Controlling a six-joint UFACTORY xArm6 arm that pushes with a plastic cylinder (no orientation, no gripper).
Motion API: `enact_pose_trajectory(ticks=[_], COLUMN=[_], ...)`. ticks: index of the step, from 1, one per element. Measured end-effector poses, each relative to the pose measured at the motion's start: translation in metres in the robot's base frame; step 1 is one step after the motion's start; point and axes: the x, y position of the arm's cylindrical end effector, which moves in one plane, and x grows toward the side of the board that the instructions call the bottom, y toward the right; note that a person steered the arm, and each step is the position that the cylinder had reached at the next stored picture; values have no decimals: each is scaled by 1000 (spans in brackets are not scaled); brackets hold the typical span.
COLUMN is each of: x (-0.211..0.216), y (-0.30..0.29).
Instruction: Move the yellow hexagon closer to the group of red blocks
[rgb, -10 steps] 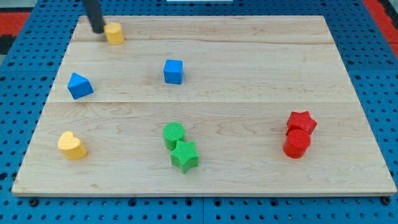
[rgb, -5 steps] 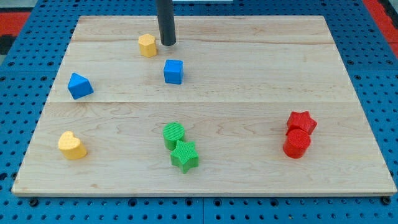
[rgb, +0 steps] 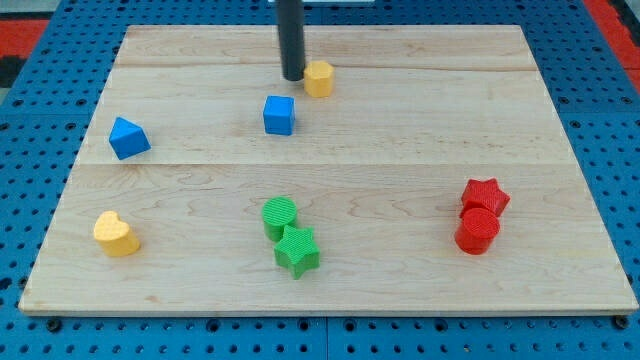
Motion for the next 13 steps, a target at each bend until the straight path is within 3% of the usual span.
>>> enact_pose_trajectory(ticks=[1, 3, 4, 6, 8, 12, 13], x=[1, 9, 36, 52, 110, 186, 179], y=[66, 122, 116, 58, 108, 137, 89])
